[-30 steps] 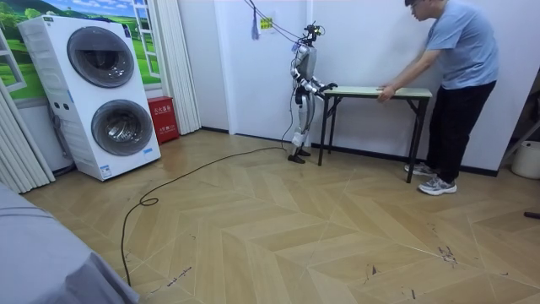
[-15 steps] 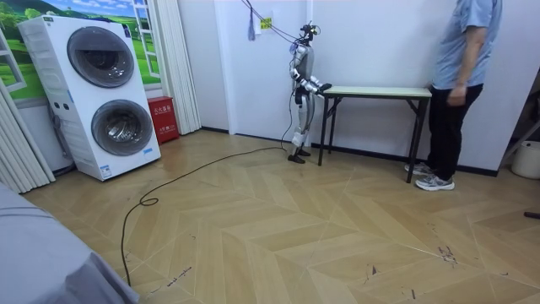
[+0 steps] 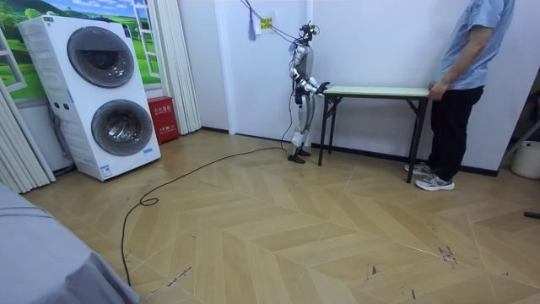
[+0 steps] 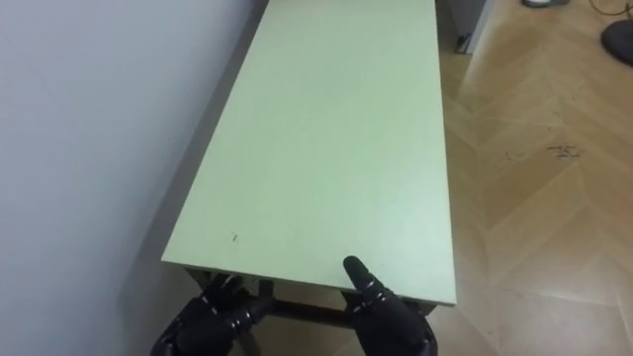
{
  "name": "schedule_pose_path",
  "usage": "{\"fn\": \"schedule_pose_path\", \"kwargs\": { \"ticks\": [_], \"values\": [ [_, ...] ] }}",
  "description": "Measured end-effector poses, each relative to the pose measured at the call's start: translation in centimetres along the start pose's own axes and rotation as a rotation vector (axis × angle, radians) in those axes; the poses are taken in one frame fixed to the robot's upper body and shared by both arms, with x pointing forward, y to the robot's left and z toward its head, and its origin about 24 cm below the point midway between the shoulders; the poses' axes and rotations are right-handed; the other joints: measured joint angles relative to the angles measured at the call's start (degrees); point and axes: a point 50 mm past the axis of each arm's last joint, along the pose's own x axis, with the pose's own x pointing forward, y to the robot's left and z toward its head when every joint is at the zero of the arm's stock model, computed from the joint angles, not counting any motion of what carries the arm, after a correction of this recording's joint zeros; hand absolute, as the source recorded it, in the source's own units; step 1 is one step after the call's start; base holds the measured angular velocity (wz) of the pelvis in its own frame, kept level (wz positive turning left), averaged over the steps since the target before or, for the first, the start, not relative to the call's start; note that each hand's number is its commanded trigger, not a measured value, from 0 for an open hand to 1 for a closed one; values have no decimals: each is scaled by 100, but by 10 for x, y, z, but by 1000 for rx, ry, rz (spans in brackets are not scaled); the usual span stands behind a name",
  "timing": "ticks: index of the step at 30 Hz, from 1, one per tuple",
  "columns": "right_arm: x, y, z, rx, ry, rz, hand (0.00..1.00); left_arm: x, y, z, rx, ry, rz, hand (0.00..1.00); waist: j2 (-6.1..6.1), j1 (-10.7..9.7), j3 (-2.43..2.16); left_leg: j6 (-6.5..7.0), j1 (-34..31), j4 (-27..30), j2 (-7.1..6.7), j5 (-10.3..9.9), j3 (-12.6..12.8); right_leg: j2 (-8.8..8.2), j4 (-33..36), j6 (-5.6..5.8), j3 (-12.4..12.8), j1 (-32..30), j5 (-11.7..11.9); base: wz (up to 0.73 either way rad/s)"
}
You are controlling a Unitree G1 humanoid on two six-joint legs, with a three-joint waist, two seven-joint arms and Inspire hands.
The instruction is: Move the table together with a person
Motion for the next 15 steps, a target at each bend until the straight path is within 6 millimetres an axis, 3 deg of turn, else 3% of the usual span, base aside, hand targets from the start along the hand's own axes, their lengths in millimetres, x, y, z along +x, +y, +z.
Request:
{"fn": "schedule_pose_path", "kwargs": {
  "ticks": [3, 11, 15],
  "values": [
    [-1, -5, -3, -134, 73, 22, 0, -3, 12, -8, 8, 41, 47, 0, -52, -16, -50, -21, 40, 5, 10, -15, -32, 18, -82, -12, -24, 86, 8, 3],
    [-7, -16, -1, -355, 192, 9, 0, -18, 44, -17, 20, 107, 157, 0, -109, -8, -50, -70, 53, 25, 53, -47, -101, 60, -192, -48, -146, 197, 35, 4],
    [-10, -36, 0, -446, 265, -70, 0, -22, 55, -20, 19, 110, 209, 0, -118, -25, -43, -78, 36, 38, 53, -52, -147, 63, -209, -49, -186, 210, 35, 5]
  ]
}}
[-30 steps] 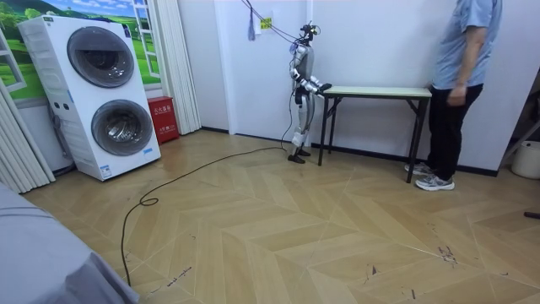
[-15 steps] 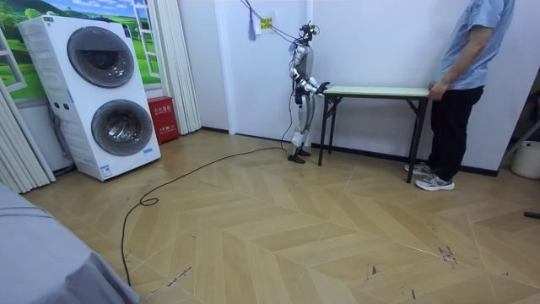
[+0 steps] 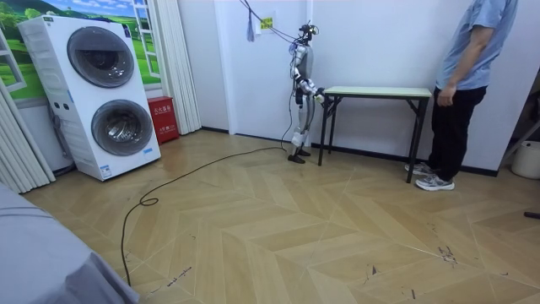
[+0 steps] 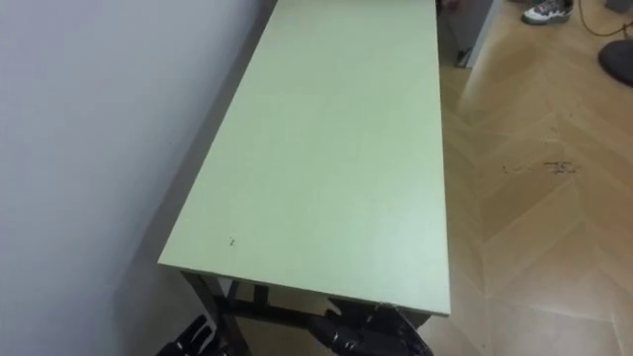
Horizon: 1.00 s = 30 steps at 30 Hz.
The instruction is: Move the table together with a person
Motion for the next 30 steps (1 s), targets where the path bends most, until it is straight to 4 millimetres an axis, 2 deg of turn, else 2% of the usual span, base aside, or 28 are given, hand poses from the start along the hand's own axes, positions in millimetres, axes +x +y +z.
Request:
{"fn": "schedule_pose_path", "kwargs": {
  "ticks": [10, 15, 19, 21, 23, 25, 30],
  "values": [
    [-20, -31, -26, -156, 218, -173, 0, -8, 27, -17, 61, 89, 115, 0, -38, -12, 9, -8, -19, -34, 1, -10, -43, 14, -65, 0, 16, 3, 0, 0],
    [-38, -54, -38, -152, 291, -343, 0, -19, 50, -27, 53, 140, 241, 0, -61, -5, 13, -8, -5, -54, 4, -11, -38, 21, -75, 0, 53, 7, 0, 0],
    [-55, -66, -59, -124, 392, -474, 0, -29, 64, -36, 75, 191, 351, 0, -114, 19, 27, -10, 44, -100, 10, -11, -2, 25, -74, 0, 57, 8, 0, -6],
    [-57, -66, -64, -87, 389, -518, 0, -33, 71, -39, 91, 209, 403, 0, -93, 27, 16, -16, 64, -107, 13, -14, -1, 35, -80, 0, 66, 27, 0, -5],
    [-58, -66, -69, -68, 388, -551, 0, -35, 78, -39, 112, 228, 456, 0, -79, 14, 26, -19, 110, -110, 16, -17, -4, 41, -109, 0, 63, 88, 0, 0],
    [-58, -67, -72, -59, 403, -585, 0, -41, 86, -43, 149, 263, 520, 0, -57, -4, -14, -21, 184, -129, 14, -23, -8, 43, -157, -1, 57, 172, 0, 0],
    [-60, -69, -73, -56, 415, -617, 0, -50, 95, -49, 274, 345, 618, 0, -39, -2, -23, -20, 199, -133, 11, -25, -28, 43, -174, -1, 58, 197, 0, 1]
  ]
}}
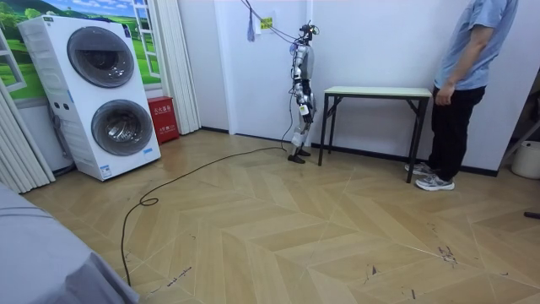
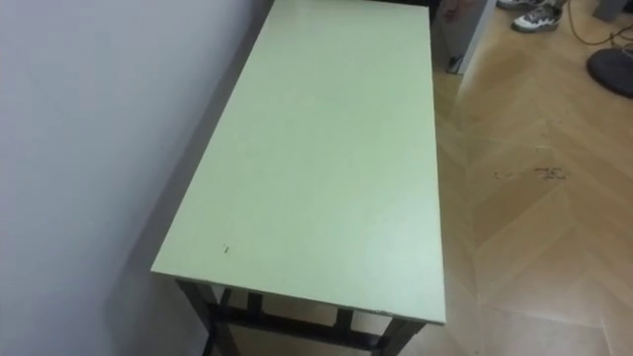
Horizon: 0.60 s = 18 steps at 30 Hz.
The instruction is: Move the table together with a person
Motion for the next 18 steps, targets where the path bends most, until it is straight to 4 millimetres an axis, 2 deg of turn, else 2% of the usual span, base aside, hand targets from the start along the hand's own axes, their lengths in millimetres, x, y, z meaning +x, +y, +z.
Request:
{"fn": "schedule_pose_path", "kwargs": {
  "ticks": [7, 12, 18],
  "values": [
    [3, 2, 2, 15, 28, -16, 0, 1, -4, -3, 188, 41, 77, 0, -22, -90, 4, -2, -6, 10, 2, -1, -6, 4, -7, 0, -1, 8, 0, 0],
    [4, 3, 4, 7, 32, -28, 0, 3, -8, 3, 200, 45, 102, 0, -29, -160, 5, -2, 9, 9, 16, -1, 53, 10, -6, -8, 41, -5, 5, -5],
    [4, 4, 4, 8, 32, -28, 0, 2, -7, 2, 204, 58, 128, 0, -27, -173, 10, -34, 82, -34, 74, -30, 222, 63, -3, -28, 220, -5, 18, -14]
  ]
}}
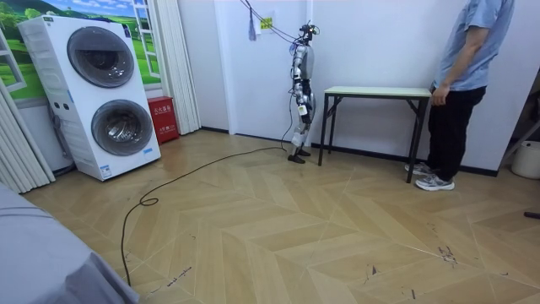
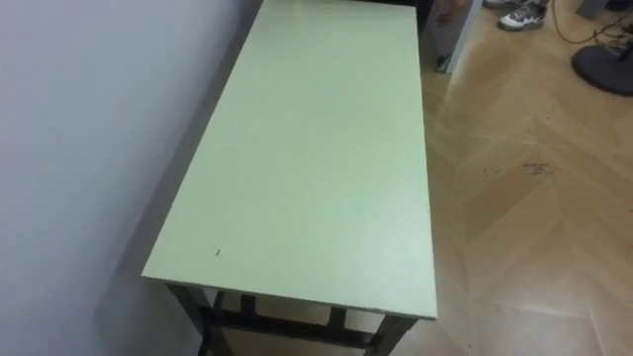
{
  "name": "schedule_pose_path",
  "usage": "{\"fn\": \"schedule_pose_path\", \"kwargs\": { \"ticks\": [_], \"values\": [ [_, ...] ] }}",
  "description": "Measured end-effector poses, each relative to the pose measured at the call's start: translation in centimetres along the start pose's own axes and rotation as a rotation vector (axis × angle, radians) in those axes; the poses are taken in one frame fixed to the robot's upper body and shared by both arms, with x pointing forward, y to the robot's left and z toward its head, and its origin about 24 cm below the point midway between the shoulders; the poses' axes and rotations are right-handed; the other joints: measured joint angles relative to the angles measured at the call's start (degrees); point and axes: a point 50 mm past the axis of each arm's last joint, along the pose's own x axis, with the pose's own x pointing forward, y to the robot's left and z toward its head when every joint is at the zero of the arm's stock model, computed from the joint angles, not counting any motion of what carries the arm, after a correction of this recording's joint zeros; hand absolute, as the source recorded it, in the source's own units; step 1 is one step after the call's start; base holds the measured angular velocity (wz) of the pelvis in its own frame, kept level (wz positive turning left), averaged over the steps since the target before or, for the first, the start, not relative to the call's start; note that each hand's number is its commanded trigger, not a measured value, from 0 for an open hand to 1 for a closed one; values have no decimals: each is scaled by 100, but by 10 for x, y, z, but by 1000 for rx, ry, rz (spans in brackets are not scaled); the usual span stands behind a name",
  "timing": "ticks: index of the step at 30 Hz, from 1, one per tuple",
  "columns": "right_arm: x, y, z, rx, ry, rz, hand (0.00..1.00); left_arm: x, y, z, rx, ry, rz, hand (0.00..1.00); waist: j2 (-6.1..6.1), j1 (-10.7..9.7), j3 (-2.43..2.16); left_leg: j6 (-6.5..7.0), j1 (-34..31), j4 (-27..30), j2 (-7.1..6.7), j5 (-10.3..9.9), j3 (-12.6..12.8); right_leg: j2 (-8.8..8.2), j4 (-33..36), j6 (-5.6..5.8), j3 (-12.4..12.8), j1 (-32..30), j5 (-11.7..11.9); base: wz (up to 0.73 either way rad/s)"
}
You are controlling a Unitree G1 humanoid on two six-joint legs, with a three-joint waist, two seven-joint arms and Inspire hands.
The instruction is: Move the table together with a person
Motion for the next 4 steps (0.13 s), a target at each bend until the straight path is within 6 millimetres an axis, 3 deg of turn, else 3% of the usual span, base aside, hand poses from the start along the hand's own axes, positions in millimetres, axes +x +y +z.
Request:
{"fn": "schedule_pose_path", "kwargs": {
  "ticks": [4],
  "values": [
    [0, 0, 0, 1, -2, 0, 0, 0, 0, 1, 0, -4, 11, 0, 9, -27, -1, -39, 23, -12, 59, -22, 106, 63, -2, -19, 145, -17, 11, -14]
  ]
}}
